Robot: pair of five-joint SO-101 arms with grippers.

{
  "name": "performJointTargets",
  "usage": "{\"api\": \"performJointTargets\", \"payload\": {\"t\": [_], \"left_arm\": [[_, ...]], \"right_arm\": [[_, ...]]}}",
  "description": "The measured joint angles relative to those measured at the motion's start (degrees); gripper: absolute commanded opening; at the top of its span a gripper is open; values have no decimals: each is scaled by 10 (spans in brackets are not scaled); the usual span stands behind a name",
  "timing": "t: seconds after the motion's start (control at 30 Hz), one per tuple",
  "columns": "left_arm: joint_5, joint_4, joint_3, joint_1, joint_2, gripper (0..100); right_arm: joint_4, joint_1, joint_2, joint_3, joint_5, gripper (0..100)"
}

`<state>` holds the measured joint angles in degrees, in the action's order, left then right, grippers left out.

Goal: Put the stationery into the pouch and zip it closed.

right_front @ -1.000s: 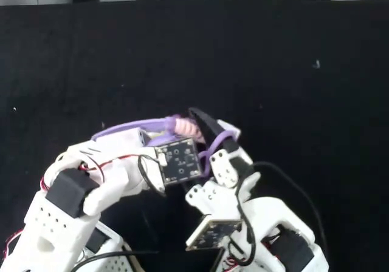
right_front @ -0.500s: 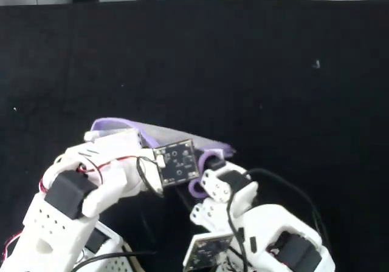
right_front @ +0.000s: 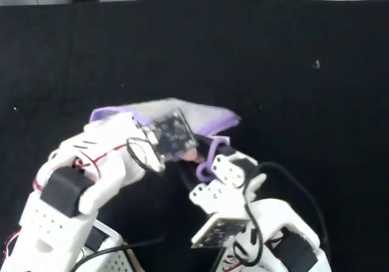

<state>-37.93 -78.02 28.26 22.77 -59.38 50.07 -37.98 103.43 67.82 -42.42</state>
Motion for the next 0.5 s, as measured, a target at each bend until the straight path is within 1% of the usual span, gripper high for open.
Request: {"api": "performJointTargets", "payload": {"t": [0.2,0.3,0.37,0.47,0.5], "left_arm": [[86,-2,-122,-48,4,30],[96,-1,-192,-79,-1,30],[97,1,-227,-88,-8,30],[99,-14,-243,-87,-7,30],[99,-25,-244,-77,-2,30]], "right_arm": [[-17,33,1,-5,60,11],[-7,48,1,18,81,11],[-10,52,1,13,103,11],[-9,53,1,18,142,11],[-9,52,1,17,158,11]]}}
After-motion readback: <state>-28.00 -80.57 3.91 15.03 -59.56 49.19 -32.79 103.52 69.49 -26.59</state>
